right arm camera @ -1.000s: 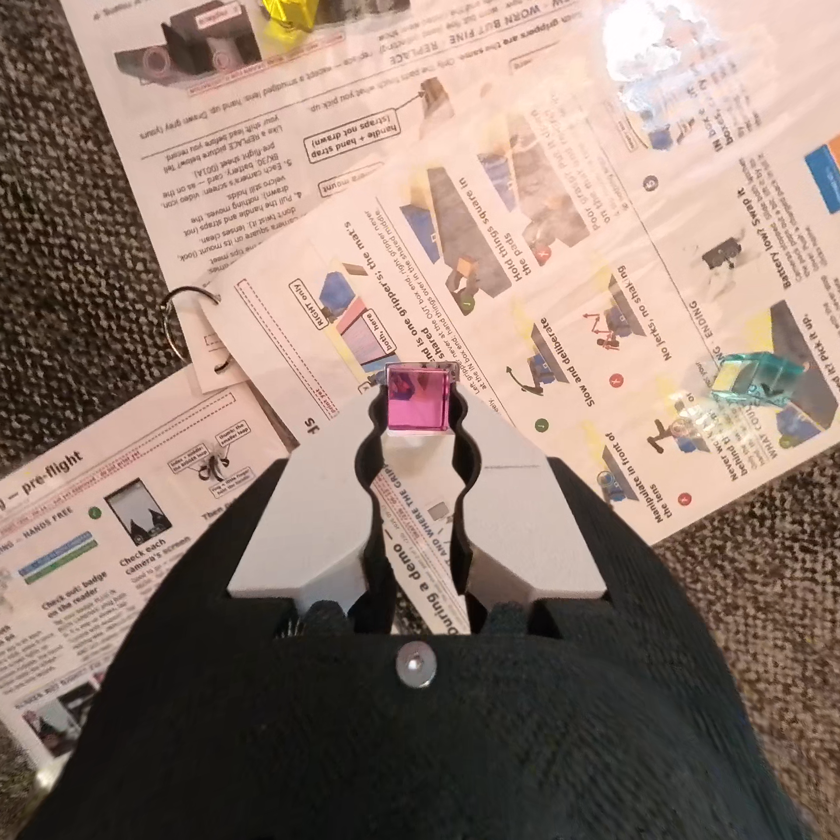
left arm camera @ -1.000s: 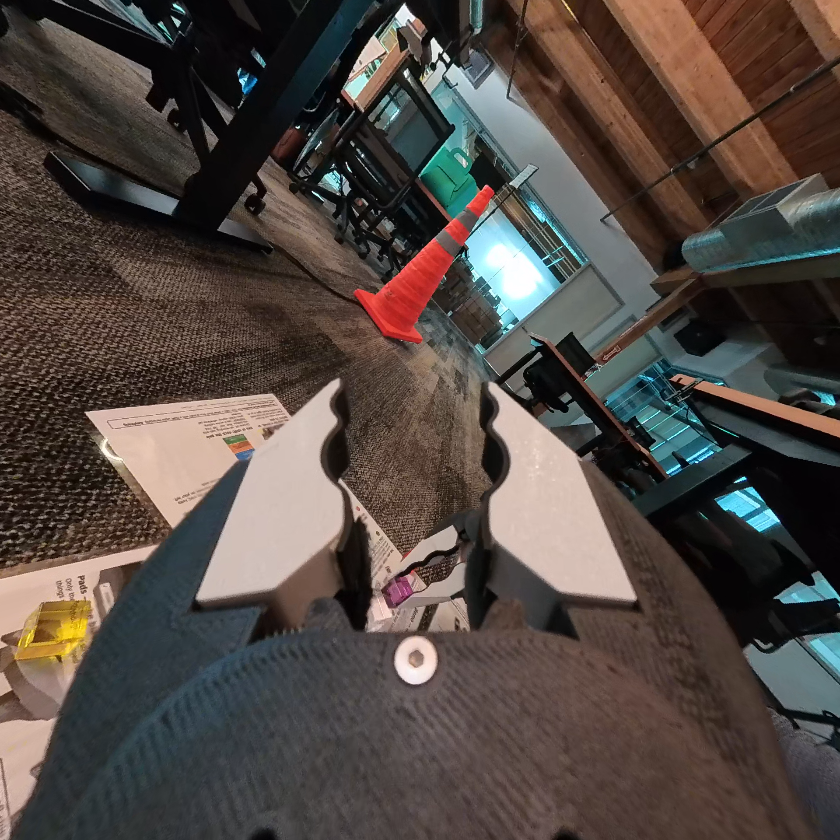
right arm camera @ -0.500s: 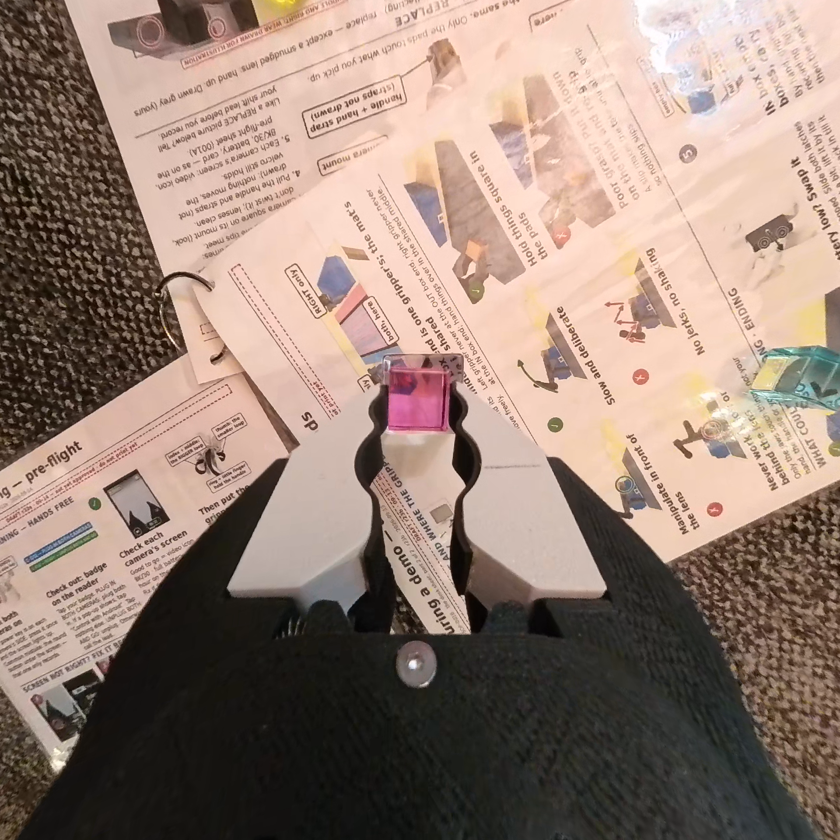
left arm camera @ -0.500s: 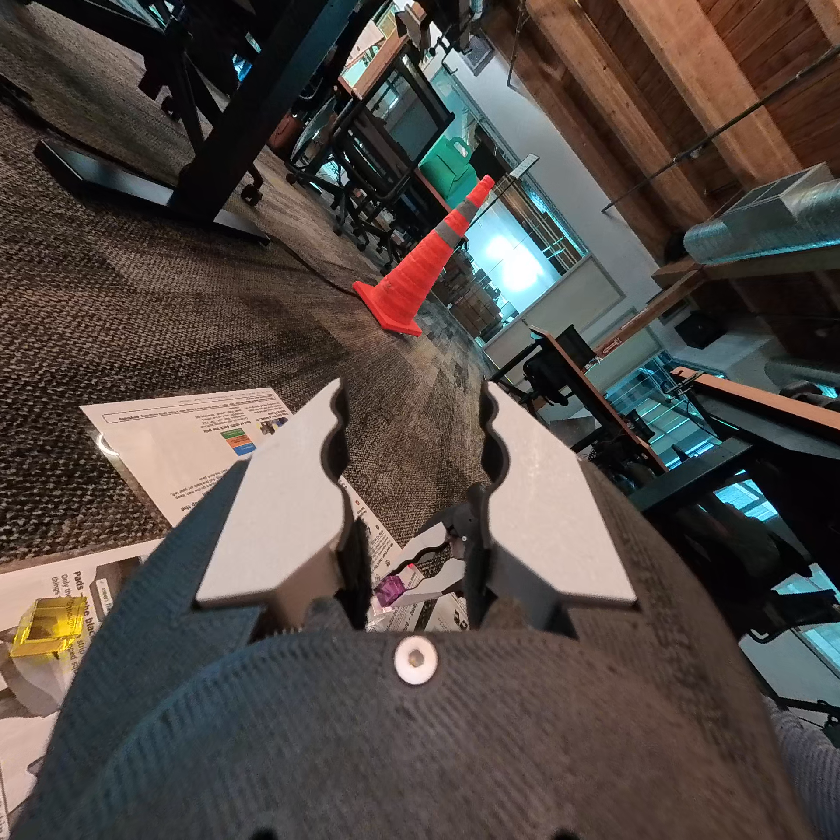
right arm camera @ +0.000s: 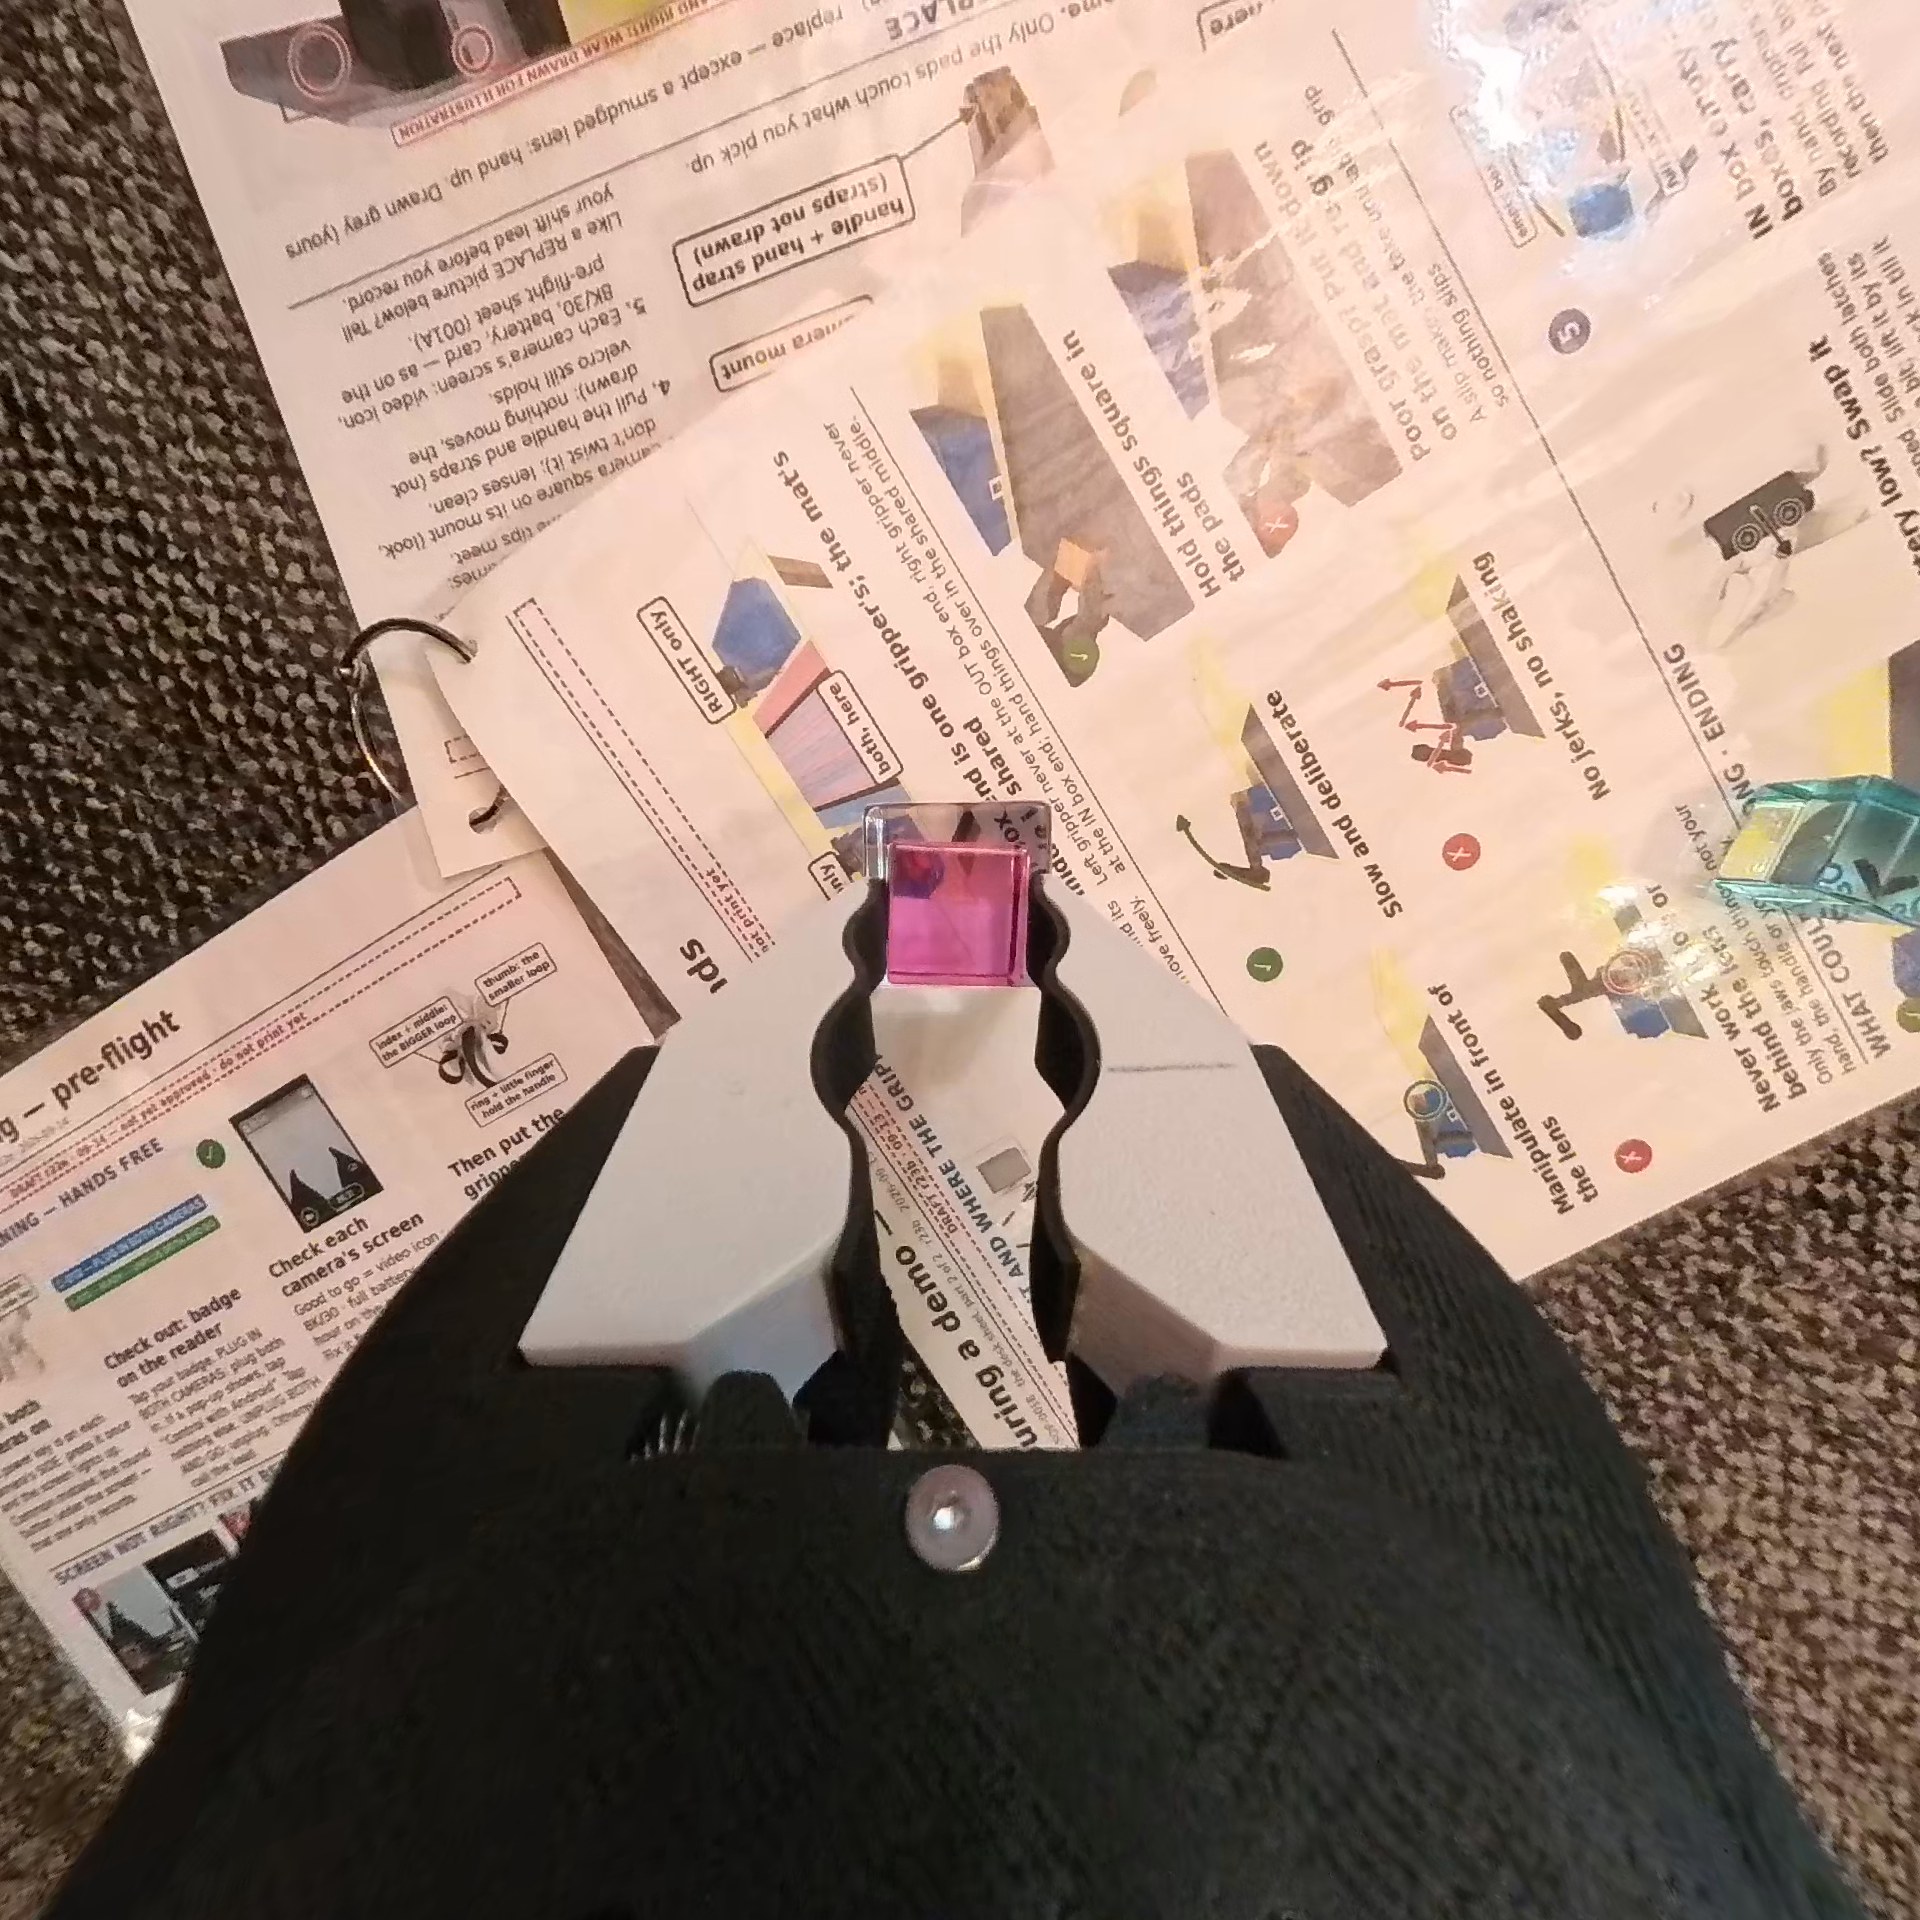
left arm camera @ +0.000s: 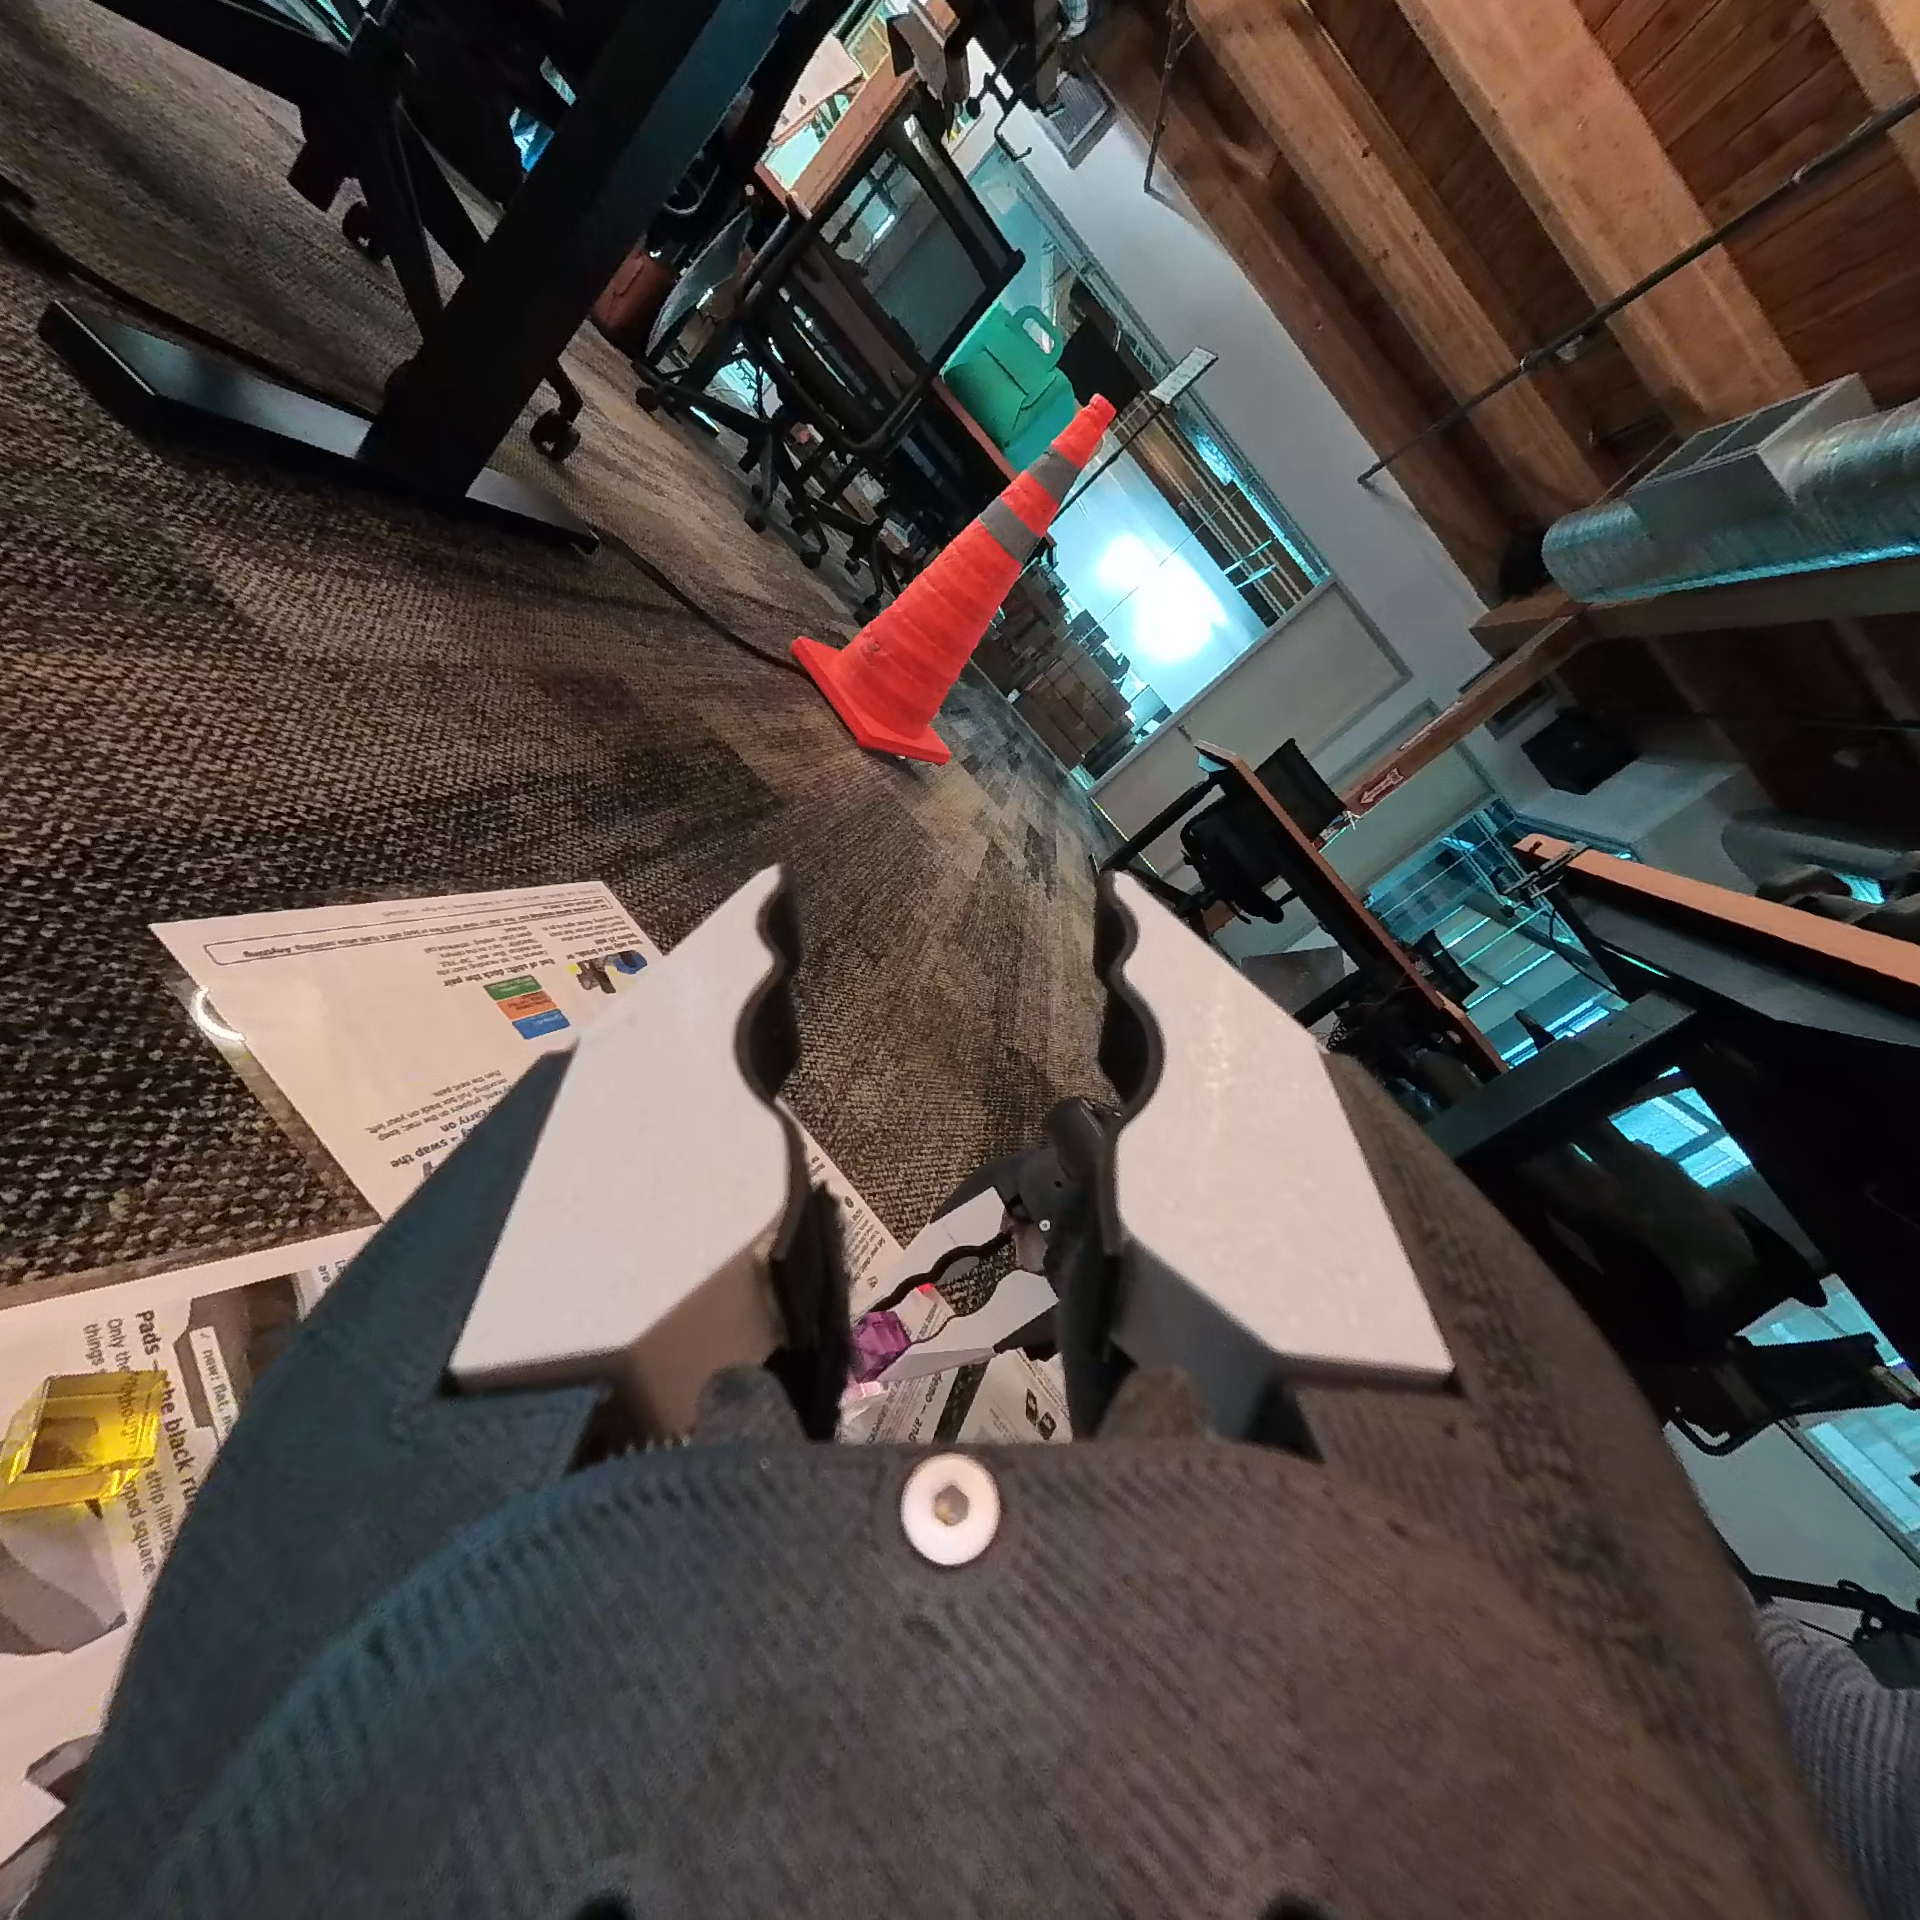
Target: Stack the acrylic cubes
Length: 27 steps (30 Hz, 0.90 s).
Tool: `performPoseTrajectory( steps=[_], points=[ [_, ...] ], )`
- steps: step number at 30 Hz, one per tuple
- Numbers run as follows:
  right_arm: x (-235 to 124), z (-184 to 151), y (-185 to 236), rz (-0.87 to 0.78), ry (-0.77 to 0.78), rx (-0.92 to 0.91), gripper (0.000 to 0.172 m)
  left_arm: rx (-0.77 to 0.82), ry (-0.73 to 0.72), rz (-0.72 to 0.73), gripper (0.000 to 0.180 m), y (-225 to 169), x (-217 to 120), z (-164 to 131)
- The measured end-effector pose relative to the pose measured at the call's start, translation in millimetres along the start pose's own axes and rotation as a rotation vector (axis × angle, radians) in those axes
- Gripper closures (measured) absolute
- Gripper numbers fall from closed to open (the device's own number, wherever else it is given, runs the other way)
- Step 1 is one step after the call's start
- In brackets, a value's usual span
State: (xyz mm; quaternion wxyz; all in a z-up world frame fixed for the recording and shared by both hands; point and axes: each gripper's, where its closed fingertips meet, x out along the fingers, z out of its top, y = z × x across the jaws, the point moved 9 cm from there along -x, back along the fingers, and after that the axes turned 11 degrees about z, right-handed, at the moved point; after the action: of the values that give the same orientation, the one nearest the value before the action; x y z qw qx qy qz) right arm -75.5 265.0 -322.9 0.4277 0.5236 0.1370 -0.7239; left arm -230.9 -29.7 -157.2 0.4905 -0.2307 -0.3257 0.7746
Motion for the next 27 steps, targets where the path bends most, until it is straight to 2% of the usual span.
performPoseTrajectory(
  steps=[18, 27],
  points=[
    [2, 3, 3, -0.002, 0.010, -0.024, 0.147, -0.007, 0.006, -0.006, 0.126, -1, 0, -2],
    [-4, 11, 7, -0.045, -0.004, -0.026, 0.109, -0.011, 0.002, -0.009, 0.126, -1, 0, 0]
  ],
)
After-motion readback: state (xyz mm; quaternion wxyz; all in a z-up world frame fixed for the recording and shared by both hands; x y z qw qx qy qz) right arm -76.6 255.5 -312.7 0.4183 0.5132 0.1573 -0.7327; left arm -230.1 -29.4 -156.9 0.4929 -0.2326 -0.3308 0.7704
